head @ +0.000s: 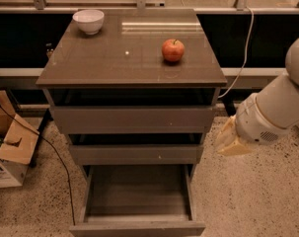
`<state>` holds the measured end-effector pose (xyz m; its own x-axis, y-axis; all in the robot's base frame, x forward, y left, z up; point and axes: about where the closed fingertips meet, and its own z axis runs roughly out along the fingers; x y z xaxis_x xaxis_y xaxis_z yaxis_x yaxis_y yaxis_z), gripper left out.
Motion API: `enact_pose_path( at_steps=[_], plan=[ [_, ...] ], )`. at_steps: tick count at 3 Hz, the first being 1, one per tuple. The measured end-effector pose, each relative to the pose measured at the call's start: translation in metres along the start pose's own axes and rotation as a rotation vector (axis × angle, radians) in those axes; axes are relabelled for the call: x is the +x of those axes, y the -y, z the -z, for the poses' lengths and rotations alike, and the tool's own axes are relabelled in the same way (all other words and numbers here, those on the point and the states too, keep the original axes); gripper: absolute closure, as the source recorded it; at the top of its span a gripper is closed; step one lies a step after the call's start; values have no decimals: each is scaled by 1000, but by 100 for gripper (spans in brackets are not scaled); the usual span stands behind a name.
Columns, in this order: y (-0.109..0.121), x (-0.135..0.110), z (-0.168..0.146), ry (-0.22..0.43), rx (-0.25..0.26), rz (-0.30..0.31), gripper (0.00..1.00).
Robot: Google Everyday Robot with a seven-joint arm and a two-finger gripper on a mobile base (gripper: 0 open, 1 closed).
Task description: Close bottom drawer
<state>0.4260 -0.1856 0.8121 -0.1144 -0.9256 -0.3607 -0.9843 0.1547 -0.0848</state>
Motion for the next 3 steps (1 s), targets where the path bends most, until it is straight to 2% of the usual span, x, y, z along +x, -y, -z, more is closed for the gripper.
enact_pose_path(
  at_steps=[1, 2, 3],
  plan=[
    [2, 22, -35, 30, -34, -41, 100],
    [6, 39, -60, 37, -91, -80, 100],
    [6, 40, -64, 39, -98, -83, 100]
  ],
)
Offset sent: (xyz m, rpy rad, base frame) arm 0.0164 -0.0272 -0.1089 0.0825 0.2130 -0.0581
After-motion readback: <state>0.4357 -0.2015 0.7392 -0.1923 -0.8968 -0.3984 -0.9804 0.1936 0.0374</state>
